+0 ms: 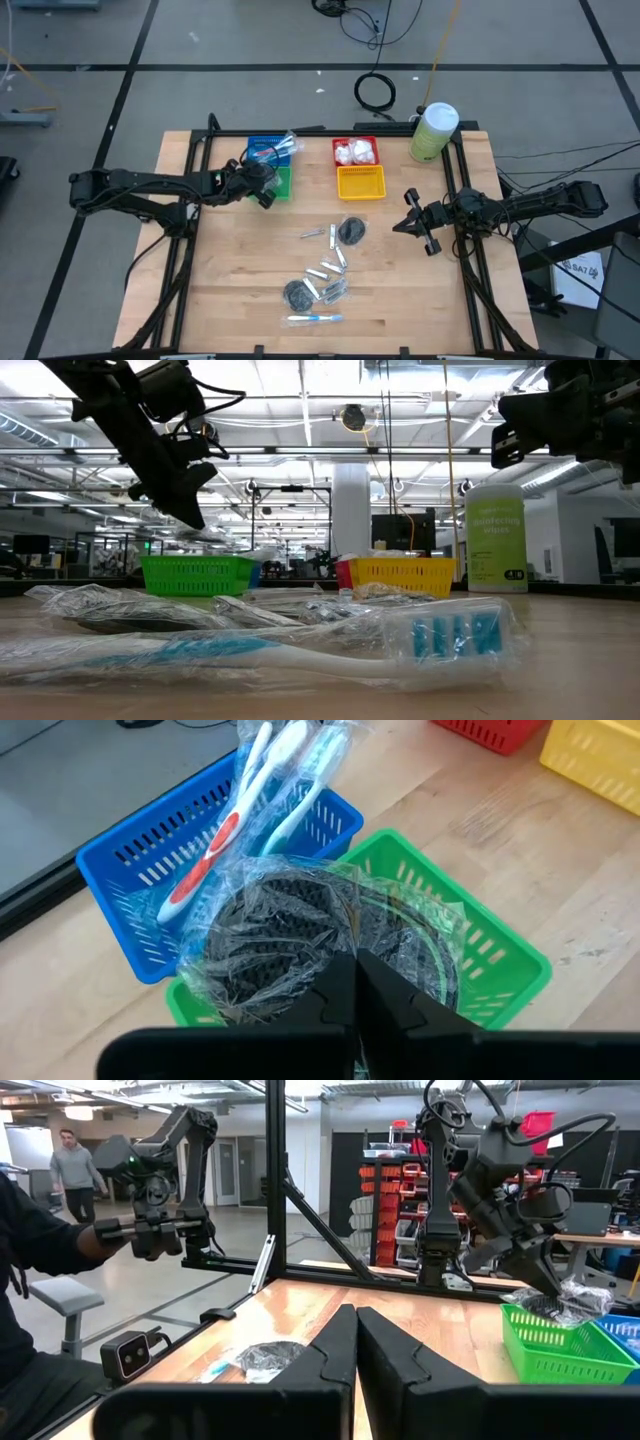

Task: Pick & Place Travel size toiletries
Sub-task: Put the black hairbrush into the green bin

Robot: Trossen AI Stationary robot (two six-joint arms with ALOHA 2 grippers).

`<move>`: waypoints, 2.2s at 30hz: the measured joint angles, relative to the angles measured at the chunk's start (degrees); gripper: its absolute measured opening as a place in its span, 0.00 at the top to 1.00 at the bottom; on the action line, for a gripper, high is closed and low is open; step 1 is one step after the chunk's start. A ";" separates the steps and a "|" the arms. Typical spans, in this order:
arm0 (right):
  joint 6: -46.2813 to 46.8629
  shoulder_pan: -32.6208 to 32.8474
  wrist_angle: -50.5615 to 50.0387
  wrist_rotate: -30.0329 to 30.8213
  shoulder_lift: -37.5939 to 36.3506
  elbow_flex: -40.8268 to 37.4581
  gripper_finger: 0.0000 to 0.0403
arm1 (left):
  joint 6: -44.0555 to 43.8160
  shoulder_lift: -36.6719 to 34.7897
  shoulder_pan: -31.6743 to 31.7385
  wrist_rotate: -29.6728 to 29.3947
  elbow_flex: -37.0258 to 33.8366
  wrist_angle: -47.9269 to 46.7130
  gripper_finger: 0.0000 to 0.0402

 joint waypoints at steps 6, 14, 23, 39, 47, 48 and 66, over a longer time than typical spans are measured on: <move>-0.01 0.01 0.02 -0.01 0.00 0.01 1.00 | -0.31 0.00 0.00 0.01 0.00 -0.02 0.90; -0.01 0.00 -0.01 0.02 -0.01 -0.02 1.00 | -0.23 0.00 0.00 0.02 0.00 -0.04 0.73; -0.01 0.01 -0.01 -0.01 0.01 0.00 1.00 | 0.72 0.00 0.01 5.95 0.00 0.02 0.65; -0.01 -0.02 0.00 0.01 0.01 0.00 1.00 | -14.46 0.90 1.07 10.36 0.04 -11.02 0.65; -0.01 0.00 -0.01 0.00 0.02 -0.01 1.00 | -13.97 0.90 1.07 8.15 0.04 -4.31 0.65; -0.01 0.00 0.01 -0.01 0.01 0.00 1.00 | -13.93 0.90 1.07 7.94 0.04 -3.40 0.65; -0.01 0.01 -0.01 0.01 0.02 0.00 1.00 | -12.97 -1.95 -1.44 1.88 8.96 -25.69 0.74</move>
